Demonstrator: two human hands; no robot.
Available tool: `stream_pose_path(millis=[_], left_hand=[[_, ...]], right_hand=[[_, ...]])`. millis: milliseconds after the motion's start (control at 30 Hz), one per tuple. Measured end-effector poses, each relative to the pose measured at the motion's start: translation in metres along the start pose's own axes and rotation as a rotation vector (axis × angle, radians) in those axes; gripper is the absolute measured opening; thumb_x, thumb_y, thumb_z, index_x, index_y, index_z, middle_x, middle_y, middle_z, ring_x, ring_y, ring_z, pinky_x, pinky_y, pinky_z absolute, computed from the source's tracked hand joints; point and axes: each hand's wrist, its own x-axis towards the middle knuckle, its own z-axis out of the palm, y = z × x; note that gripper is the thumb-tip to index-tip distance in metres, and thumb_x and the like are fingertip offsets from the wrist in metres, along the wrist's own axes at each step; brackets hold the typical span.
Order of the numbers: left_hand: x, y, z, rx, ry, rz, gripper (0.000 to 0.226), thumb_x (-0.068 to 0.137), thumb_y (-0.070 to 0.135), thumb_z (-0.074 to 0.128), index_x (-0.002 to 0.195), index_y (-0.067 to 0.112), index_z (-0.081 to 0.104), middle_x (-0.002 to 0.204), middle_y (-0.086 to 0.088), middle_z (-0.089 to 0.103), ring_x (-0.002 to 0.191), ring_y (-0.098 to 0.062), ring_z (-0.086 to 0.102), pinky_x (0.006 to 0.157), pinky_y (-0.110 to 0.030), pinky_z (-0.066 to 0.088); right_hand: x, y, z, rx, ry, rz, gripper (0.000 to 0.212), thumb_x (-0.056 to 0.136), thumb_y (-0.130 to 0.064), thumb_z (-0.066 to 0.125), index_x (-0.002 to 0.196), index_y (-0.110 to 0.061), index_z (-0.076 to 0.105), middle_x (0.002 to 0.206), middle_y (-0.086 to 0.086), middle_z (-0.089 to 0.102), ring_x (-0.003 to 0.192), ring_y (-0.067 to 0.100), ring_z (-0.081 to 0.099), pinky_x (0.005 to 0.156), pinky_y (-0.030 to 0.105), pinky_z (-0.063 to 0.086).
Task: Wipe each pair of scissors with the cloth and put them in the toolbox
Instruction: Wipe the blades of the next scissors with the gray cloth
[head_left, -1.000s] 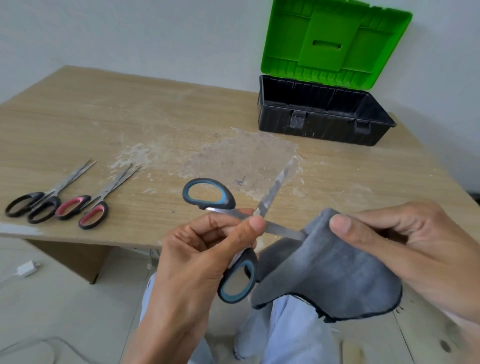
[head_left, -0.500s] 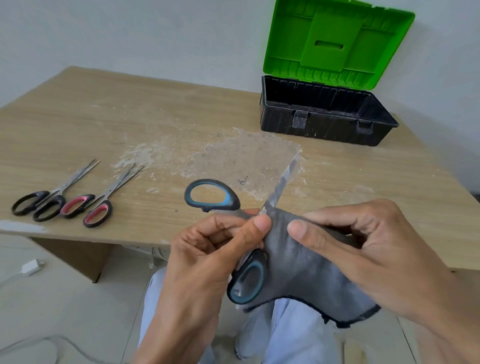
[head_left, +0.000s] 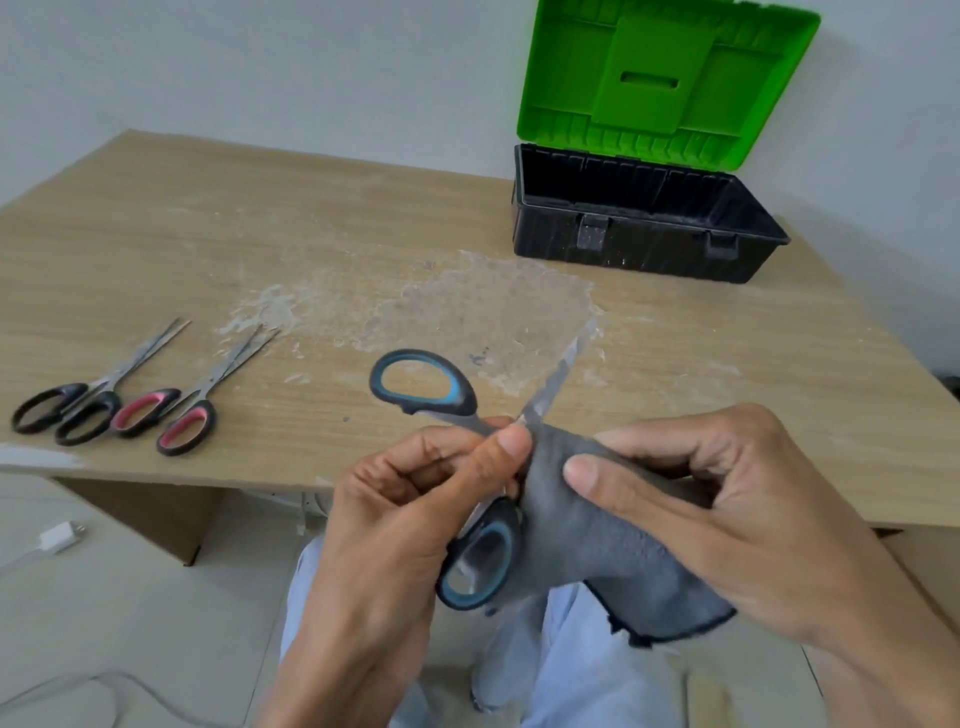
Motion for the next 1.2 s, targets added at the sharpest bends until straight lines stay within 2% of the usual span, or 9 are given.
stream_pose_path(millis=[200, 333, 567, 700, 767, 900, 1000, 1100, 1200], left_hand=[[0.000, -0.003, -0.005, -0.022, 0.084, -0.037, 0.023, 0.055, 0.021, 0.080, 0.067, 0.002, 0.072, 0.068, -0.010, 0.070, 0.060, -0.011, 0.062, 0.052, -0.014, 0.049], [0.000, -0.005, 0.000, -0.002, 0.031, -0.079, 0.020, 0.056, 0.022, 0.082, 0.064, 0.008, 0.071, 0.065, -0.011, 0.068, 0.056, -0.017, 0.061, 0.052, -0.021, 0.051], [0.001, 0.000, -0.004, 0.024, 0.084, -0.045, 0.019, 0.054, 0.022, 0.081, 0.061, 0.007, 0.071, 0.062, -0.009, 0.067, 0.052, -0.012, 0.059, 0.048, -0.016, 0.048], [0.000, 0.000, -0.001, 0.005, 0.053, -0.080, 0.020, 0.057, 0.022, 0.081, 0.065, 0.006, 0.071, 0.062, -0.011, 0.067, 0.049, -0.017, 0.060, 0.048, -0.023, 0.050], [-0.001, 0.005, -0.003, -0.018, 0.066, -0.111, 0.018, 0.056, 0.022, 0.080, 0.062, 0.008, 0.070, 0.058, -0.008, 0.064, 0.043, -0.015, 0.057, 0.042, -0.021, 0.047], [-0.002, 0.014, -0.005, -0.045, 0.091, -0.098, 0.019, 0.057, 0.021, 0.077, 0.061, 0.006, 0.067, 0.055, -0.007, 0.061, 0.039, -0.014, 0.054, 0.040, -0.018, 0.045], [-0.002, 0.015, -0.004, -0.024, 0.092, -0.060, 0.021, 0.053, 0.023, 0.078, 0.061, 0.007, 0.067, 0.054, -0.007, 0.061, 0.041, -0.014, 0.054, 0.041, -0.019, 0.047], [-0.003, 0.010, -0.003, 0.027, 0.075, 0.008, 0.018, 0.054, 0.022, 0.080, 0.058, 0.009, 0.069, 0.058, -0.009, 0.064, 0.046, -0.016, 0.057, 0.047, -0.020, 0.049], [-0.005, 0.004, 0.002, 0.097, 0.016, 0.053, 0.021, 0.053, 0.015, 0.089, 0.062, 0.006, 0.072, 0.065, -0.014, 0.068, 0.057, -0.021, 0.061, 0.054, -0.024, 0.052]], right_hand=[[-0.005, 0.014, -0.010, -0.007, 0.006, 0.041, 0.027, 0.086, -0.065, 0.065, 0.093, -0.046, 0.084, 0.074, 0.001, 0.080, 0.065, 0.030, 0.075, 0.055, 0.045, 0.055], [0.001, 0.013, 0.003, -0.004, -0.024, 0.010, 0.028, 0.093, -0.059, 0.067, 0.094, -0.038, 0.085, 0.076, -0.004, 0.080, 0.067, 0.023, 0.075, 0.059, 0.043, 0.054], [0.004, 0.022, -0.006, 0.024, -0.026, 0.028, 0.033, 0.086, -0.062, 0.065, 0.089, -0.037, 0.085, 0.076, 0.007, 0.080, 0.068, 0.038, 0.072, 0.059, 0.053, 0.053], [0.008, 0.022, 0.003, 0.085, -0.047, -0.014, 0.024, 0.093, -0.050, 0.069, 0.092, -0.032, 0.085, 0.073, 0.003, 0.079, 0.063, 0.035, 0.070, 0.053, 0.048, 0.050], [0.006, 0.028, -0.004, 0.154, -0.033, -0.007, 0.028, 0.091, -0.050, 0.071, 0.091, -0.026, 0.086, 0.069, 0.015, 0.075, 0.058, 0.043, 0.062, 0.049, 0.045, 0.043], [-0.005, 0.031, -0.017, 0.447, 0.050, 0.049, 0.028, 0.080, -0.041, 0.079, 0.098, -0.021, 0.087, 0.095, 0.011, 0.084, 0.086, 0.024, 0.082, 0.072, 0.021, 0.059], [-0.010, 0.032, -0.019, 0.488, 0.046, 0.051, 0.026, 0.078, -0.038, 0.076, 0.094, -0.022, 0.088, 0.096, 0.006, 0.084, 0.092, 0.017, 0.081, 0.075, 0.017, 0.060], [-0.007, 0.022, -0.016, 0.450, 0.039, 0.057, 0.019, 0.081, -0.033, 0.077, 0.094, -0.025, 0.088, 0.095, 0.010, 0.084, 0.090, 0.026, 0.082, 0.072, 0.029, 0.064], [-0.001, 0.015, -0.004, 0.213, -0.012, -0.007, 0.019, 0.088, -0.053, 0.076, 0.093, -0.037, 0.086, 0.079, 0.006, 0.081, 0.068, 0.031, 0.074, 0.057, 0.041, 0.055]])
